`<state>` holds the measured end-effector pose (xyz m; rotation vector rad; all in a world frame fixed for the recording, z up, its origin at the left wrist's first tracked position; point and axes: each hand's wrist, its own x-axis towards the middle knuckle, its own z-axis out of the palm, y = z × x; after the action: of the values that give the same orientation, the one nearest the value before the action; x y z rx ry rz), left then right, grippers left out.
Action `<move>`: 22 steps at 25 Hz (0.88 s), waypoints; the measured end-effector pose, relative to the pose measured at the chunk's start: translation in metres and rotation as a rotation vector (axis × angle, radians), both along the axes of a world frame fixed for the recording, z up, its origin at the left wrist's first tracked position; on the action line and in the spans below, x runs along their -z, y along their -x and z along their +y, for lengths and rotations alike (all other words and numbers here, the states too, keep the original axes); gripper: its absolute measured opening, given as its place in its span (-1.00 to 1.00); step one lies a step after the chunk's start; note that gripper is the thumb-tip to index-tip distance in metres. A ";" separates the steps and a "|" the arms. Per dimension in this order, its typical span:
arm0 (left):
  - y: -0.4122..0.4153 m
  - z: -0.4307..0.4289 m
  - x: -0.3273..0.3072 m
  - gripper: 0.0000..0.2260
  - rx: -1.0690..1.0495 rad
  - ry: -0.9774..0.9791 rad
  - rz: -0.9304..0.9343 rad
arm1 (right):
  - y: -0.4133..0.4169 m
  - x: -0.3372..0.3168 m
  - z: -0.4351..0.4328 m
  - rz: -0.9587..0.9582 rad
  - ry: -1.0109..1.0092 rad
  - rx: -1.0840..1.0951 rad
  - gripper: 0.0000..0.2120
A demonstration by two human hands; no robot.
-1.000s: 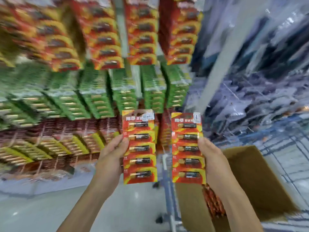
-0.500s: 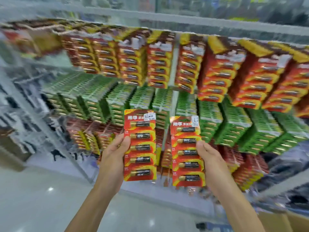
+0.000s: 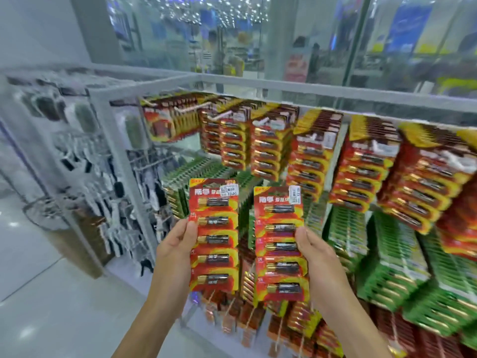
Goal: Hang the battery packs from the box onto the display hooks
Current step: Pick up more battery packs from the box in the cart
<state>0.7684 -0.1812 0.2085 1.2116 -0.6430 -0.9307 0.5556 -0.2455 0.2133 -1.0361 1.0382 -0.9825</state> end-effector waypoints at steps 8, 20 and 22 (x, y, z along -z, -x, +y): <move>-0.048 -0.076 -0.007 -0.73 -0.017 0.003 -0.018 | -0.052 -0.011 -0.079 -0.111 -0.041 0.033 -0.73; -0.135 -0.135 -0.043 -0.75 0.001 0.145 0.005 | -0.103 -0.007 -0.102 -0.183 -0.128 0.115 -0.42; -0.151 -0.147 -0.054 -0.74 0.012 0.153 -0.014 | -0.110 -0.009 -0.100 -0.200 -0.138 0.133 -0.44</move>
<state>0.9191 -0.3278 0.2626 1.0792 -0.7202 -0.8679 0.6656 -0.3459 0.2224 -0.7475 1.0028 -1.0829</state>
